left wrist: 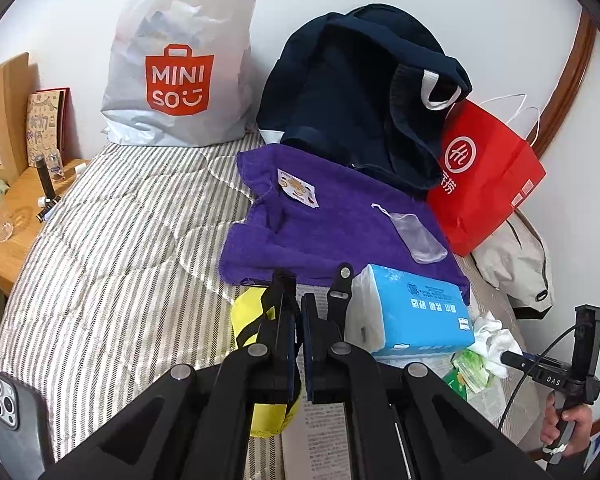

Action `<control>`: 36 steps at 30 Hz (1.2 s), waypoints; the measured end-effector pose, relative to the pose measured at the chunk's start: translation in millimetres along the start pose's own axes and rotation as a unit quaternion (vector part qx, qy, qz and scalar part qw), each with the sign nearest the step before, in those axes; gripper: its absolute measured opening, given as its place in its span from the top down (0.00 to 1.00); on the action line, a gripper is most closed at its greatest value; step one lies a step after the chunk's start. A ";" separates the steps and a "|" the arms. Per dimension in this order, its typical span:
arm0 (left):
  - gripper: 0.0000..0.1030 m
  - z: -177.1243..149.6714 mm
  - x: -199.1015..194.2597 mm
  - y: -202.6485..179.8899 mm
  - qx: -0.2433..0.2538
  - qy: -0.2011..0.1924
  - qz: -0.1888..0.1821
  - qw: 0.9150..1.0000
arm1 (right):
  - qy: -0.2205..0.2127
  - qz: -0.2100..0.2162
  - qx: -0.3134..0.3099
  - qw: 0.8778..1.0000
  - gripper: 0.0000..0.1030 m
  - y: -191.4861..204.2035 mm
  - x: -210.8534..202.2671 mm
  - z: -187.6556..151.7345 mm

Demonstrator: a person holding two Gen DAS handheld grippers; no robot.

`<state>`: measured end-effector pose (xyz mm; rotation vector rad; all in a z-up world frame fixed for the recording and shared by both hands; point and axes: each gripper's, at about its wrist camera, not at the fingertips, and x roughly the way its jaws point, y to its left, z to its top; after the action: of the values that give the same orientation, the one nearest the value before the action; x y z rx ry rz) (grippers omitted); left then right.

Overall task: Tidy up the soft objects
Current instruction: 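Grasp a white glove with the right tool while the left lifts the yellow pouch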

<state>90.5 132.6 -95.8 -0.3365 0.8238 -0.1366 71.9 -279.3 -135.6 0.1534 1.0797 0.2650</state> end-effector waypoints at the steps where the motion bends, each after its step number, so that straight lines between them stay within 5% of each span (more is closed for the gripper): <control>1: 0.96 -0.2 0.5 -0.1 0.000 0.001 -0.001 1.000 | 0.001 -0.002 0.002 1.000 0.58 -0.8 1.5 1.4; 7: 0.96 0.0 2.2 -1.7 0.000 0.004 -0.003 1.000 | -0.006 0.004 0.000 1.000 0.51 -0.1 12.0 17.5; 10: 0.96 0.3 2.4 -1.8 -0.001 0.003 -0.003 1.000 | 0.010 -0.002 -0.019 1.000 0.87 4.8 20.3 22.1; 23: 0.96 6.2 -8.1 -10.7 0.004 -0.010 -0.019 1.000 | -0.044 0.009 -0.010 0.999 0.87 -0.1 -28.5 27.0; 36: 0.96 23.0 -13.3 -25.0 0.017 -0.018 -0.020 0.999 | -0.063 0.033 -0.013 0.997 0.87 19.7 -32.0 52.7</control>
<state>98.7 118.0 -63.4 -0.3231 0.7785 -0.1814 101.6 -269.4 -79.0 0.1796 0.9464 0.3244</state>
